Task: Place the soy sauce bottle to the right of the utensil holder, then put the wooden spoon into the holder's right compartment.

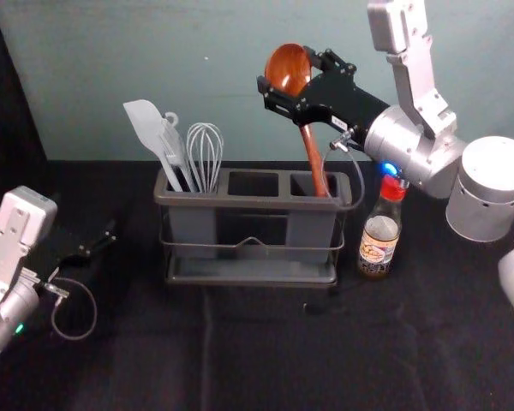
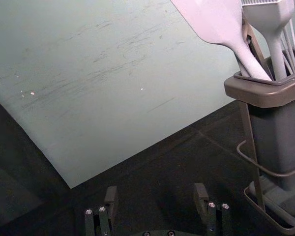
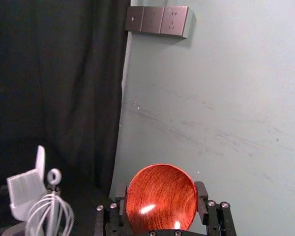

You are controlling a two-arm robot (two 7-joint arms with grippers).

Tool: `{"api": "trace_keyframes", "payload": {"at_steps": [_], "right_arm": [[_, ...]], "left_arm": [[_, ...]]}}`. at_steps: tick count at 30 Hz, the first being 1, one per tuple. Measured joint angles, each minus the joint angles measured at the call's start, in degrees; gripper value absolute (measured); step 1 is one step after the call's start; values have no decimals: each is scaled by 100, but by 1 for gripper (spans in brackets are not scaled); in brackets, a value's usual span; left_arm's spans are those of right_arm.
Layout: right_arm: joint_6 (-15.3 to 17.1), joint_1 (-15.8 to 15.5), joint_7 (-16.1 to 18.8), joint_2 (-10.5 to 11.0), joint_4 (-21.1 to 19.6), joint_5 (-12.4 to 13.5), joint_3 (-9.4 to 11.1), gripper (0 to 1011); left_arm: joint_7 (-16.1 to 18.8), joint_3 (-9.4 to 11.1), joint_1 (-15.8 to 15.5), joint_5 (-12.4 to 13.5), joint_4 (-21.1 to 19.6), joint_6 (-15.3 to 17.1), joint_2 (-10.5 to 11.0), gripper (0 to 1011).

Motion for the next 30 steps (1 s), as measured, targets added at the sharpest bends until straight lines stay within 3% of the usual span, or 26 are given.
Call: {"api": "trace_keyframes", "payload": {"at_steps": [13,24,30], "right_arm": [[190,-578,-12,357,-888,189,181,841],[501,-1246,2,856,-1742,451,409,840],[636,-1455,-18,1033,-1930,502,442,840]], "left_arm": [[0,0,0,0,0,0,0,1012],[0,0,0,0,0,0,0,1012],[0,0,0,0,0,0,0,1011]]}}
